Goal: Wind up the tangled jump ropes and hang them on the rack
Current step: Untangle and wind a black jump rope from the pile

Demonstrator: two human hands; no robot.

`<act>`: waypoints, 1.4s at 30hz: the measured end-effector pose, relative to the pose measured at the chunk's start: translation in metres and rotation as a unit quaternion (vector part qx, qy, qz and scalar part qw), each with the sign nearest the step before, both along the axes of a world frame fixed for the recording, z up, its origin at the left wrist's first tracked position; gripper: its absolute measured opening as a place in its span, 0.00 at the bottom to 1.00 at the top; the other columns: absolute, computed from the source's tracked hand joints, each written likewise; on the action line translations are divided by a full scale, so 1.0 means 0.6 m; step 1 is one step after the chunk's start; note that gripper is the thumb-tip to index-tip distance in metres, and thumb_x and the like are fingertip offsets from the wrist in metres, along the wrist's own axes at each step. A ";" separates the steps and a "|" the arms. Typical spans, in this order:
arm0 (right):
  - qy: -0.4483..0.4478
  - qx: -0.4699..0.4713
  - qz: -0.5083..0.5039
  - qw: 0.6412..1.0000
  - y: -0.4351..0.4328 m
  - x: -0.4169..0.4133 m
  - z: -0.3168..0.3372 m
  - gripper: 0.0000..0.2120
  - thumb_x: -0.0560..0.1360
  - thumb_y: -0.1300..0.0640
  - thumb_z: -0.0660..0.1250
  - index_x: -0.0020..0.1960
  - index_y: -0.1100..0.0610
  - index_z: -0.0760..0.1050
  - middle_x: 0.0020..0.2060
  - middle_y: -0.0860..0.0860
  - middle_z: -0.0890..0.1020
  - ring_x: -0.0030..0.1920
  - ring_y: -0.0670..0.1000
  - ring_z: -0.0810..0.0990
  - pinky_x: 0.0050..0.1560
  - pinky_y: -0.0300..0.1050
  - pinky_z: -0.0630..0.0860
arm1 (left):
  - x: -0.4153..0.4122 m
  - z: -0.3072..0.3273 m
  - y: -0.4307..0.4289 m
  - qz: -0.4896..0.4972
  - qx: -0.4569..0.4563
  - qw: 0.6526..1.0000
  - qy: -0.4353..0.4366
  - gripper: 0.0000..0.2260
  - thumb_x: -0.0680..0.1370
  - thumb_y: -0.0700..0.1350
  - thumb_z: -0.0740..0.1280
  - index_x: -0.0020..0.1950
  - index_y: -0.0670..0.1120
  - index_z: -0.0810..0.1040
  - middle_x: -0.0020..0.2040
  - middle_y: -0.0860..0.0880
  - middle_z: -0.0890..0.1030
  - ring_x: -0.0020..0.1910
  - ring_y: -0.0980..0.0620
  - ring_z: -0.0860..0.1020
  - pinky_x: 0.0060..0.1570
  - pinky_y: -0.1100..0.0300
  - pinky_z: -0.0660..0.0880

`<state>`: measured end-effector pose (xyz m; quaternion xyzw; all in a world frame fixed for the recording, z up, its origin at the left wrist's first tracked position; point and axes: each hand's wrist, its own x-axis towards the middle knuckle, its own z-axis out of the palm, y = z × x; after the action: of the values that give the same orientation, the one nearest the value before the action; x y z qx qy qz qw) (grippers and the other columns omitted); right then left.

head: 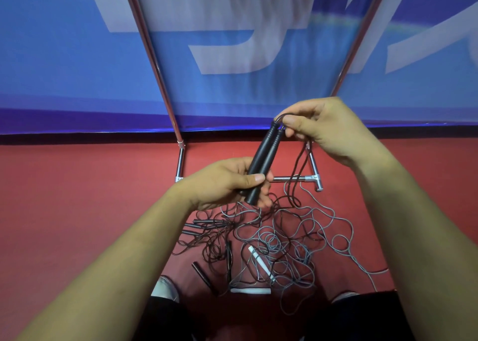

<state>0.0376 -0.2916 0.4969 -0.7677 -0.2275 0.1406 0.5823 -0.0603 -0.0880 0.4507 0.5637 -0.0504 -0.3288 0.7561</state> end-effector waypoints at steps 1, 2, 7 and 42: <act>0.000 0.002 0.011 1.000 0.001 -0.001 0.000 0.05 0.78 0.61 0.69 0.48 0.55 0.84 0.34 0.52 0.81 0.35 0.50 0.72 0.40 0.42 0.69 | -0.001 -0.003 -0.001 0.004 -0.011 1.000 0.016 0.08 0.77 0.39 0.62 0.56 0.40 0.71 0.44 0.43 0.82 0.45 0.44 0.84 0.48 0.54 0.81; -0.004 0.000 0.017 1.000 0.001 -0.001 0.001 0.05 0.77 0.60 0.69 0.48 0.55 0.84 0.35 0.53 0.81 0.37 0.53 0.72 0.41 0.46 0.68 | -0.001 -0.005 -0.002 0.003 -0.016 1.000 0.027 0.07 0.78 0.38 0.62 0.55 0.40 0.70 0.46 0.40 0.83 0.46 0.43 0.84 0.47 0.53 0.82; -0.066 -0.050 -0.052 0.995 -0.001 0.000 0.004 0.07 0.78 0.64 0.68 0.52 0.57 0.84 0.36 0.52 0.84 0.33 0.37 0.76 0.41 0.30 0.69 | 0.003 -0.004 -0.008 0.008 0.009 1.000 -0.001 0.15 0.77 0.40 0.62 0.63 0.40 0.68 0.37 0.45 0.77 0.34 0.48 0.77 0.35 0.59 0.74; 0.166 0.008 0.005 0.986 0.086 -0.071 -0.072 0.11 0.84 0.61 0.57 0.53 0.65 0.76 0.28 0.53 0.74 0.24 0.48 0.65 0.28 0.41 0.65 | 0.045 0.015 0.033 0.432 -0.219 0.875 -0.004 0.03 0.84 0.40 0.59 0.55 0.46 0.72 0.62 0.38 0.80 0.60 0.35 0.81 0.57 0.42 0.79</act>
<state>-0.0052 -0.2398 0.4539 -0.7282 -0.1321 0.2673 0.6172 -0.0331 -0.0685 0.4598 0.3503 0.1243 0.0518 0.9269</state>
